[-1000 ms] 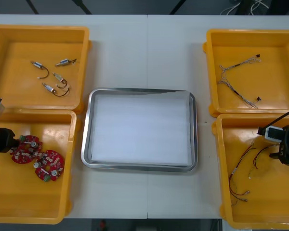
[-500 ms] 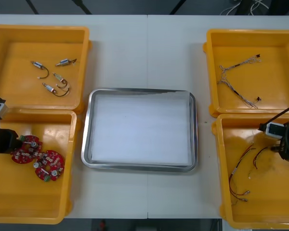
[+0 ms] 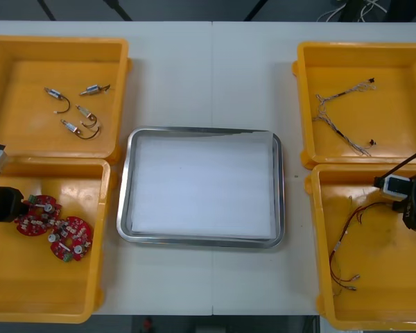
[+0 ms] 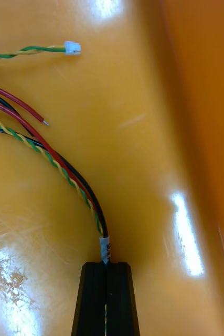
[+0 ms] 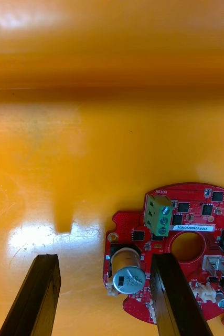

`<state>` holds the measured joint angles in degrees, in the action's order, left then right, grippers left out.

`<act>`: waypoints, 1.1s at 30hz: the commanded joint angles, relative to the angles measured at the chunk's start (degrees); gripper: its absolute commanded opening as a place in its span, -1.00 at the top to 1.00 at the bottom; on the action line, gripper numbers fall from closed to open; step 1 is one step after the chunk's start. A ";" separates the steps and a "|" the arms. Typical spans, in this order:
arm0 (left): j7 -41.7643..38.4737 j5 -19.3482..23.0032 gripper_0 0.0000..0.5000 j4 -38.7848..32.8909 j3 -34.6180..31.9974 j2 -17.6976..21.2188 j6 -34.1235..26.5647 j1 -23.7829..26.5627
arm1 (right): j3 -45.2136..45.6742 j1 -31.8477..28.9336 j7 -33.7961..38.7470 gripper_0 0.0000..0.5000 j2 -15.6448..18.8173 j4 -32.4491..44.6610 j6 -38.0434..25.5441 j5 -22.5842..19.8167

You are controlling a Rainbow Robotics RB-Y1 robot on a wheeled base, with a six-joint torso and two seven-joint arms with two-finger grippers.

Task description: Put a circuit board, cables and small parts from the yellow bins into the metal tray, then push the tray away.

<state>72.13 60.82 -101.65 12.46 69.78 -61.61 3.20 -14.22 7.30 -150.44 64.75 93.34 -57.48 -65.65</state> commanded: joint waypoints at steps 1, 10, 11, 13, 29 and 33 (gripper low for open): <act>-4.37 -0.17 -1.00 0.32 0.37 1.67 -0.71 1.37 | 4.03 0.08 -1.96 1.00 1.43 2.98 -6.68 -0.54; -4.45 -0.08 -0.93 0.32 1.16 1.76 -0.80 1.37 | 15.54 0.08 -0.65 1.00 0.11 8.61 -21.79 -2.21; -4.45 -0.08 -0.87 0.32 1.16 1.67 -0.80 1.37 | 17.83 0.08 -0.38 1.00 -0.68 9.05 -24.17 -2.56; -4.45 -0.08 -0.73 0.32 1.16 1.67 -0.80 1.37 | 20.99 0.08 0.15 1.00 -2.09 9.66 -27.24 -2.91; -4.28 -0.35 1.00 0.32 1.60 2.02 -0.88 1.37 | 35.23 0.08 23.79 1.00 -5.25 15.99 -41.83 -5.90; -3.84 0.71 1.00 -0.91 1.60 4.05 -0.88 1.28 | 36.02 0.34 33.46 1.00 -5.95 18.89 -43.68 -5.28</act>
<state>72.13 60.85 -101.49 12.84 69.84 -61.98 3.22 19.32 7.64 -122.28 59.96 109.12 -99.93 -70.97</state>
